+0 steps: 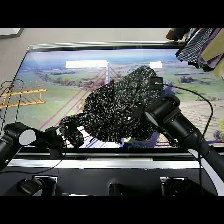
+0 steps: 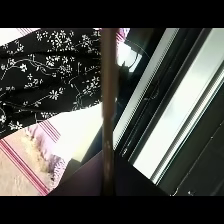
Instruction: Fold the clothes and pants, and hang the long-sleeved shirts on hangers.
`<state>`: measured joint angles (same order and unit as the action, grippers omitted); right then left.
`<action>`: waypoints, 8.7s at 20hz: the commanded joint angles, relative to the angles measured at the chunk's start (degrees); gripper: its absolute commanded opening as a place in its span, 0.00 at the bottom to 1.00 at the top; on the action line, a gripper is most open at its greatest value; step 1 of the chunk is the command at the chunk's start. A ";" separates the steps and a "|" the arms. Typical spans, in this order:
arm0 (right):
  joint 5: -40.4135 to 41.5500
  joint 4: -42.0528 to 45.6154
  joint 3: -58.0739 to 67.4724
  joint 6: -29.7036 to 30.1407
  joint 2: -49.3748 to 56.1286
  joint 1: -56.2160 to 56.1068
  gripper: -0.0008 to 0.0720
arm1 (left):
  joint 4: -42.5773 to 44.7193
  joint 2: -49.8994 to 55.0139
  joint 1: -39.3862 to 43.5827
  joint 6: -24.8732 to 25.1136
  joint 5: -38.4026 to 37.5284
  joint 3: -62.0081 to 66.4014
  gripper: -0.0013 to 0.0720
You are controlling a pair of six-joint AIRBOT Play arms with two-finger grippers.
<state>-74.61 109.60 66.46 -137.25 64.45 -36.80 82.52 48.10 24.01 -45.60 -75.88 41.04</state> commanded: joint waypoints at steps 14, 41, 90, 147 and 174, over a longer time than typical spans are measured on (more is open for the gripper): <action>4.55 -7.23 0.00 5.99 -4.61 -0.07 0.06 | -6.71 8.37 2.62 5.22 1.88 3.23 0.04; 4.07 -20.35 6.34 12.31 -8.15 -0.07 0.06 | -13.79 29.64 12.24 -5.14 11.47 19.37 0.04; -16.17 -41.83 17.81 124.89 9.49 18.56 0.11 | -16.31 30.34 15.02 -4.55 17.84 21.86 0.04; -16.46 -30.93 17.81 71.41 3.65 18.49 0.05 | -42.66 36.11 10.95 -63.91 43.34 17.03 0.27; -17.64 -30.97 17.81 68.37 2.67 18.49 0.05 | -29.70 42.53 6.97 -64.96 24.94 31.45 0.04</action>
<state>-91.74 78.85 84.25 -66.28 67.68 -18.24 46.04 93.38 33.47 -109.47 -48.34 72.44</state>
